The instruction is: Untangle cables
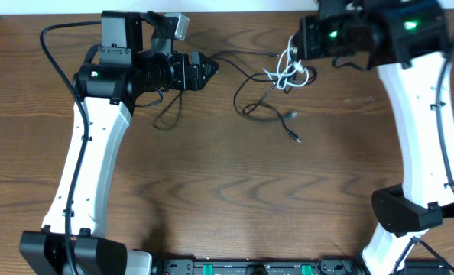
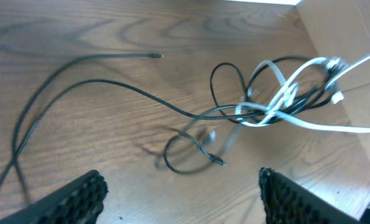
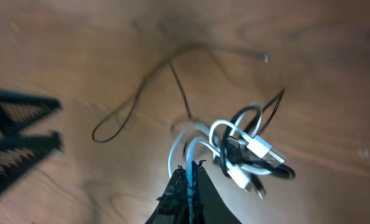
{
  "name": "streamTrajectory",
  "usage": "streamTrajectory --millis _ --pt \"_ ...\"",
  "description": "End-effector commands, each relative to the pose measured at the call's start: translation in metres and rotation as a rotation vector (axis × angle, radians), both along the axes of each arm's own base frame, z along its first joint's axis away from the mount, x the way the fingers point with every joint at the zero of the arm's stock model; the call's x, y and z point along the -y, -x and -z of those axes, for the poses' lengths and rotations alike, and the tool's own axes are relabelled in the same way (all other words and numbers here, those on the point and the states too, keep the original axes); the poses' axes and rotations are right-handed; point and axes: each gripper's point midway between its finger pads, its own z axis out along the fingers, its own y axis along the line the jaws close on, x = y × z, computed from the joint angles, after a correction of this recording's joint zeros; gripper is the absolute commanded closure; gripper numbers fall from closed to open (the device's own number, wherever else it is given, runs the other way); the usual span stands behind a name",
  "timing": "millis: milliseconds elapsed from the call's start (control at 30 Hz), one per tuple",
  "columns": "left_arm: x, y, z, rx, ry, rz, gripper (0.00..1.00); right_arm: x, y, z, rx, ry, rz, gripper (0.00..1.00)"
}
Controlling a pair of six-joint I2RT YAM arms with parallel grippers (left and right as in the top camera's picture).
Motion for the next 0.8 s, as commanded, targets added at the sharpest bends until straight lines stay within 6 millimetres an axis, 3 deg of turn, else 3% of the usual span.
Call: streamTrajectory --millis 0,133,467,767 --pt "0.011 0.006 -0.004 -0.009 0.025 0.019 0.15 0.002 0.004 -0.04 0.073 -0.105 0.012 0.99" --pt "0.036 0.017 -0.004 -0.007 0.024 0.086 0.14 0.01 0.003 -0.054 0.103 -0.132 0.043 0.99" --pt "0.114 0.038 -0.023 0.122 0.051 0.276 0.14 0.02 0.004 -0.045 0.059 -0.123 0.072 0.99" --pt "0.155 0.038 -0.001 0.123 0.055 0.357 0.17 0.028 0.005 -0.043 0.037 -0.137 0.081 0.99"
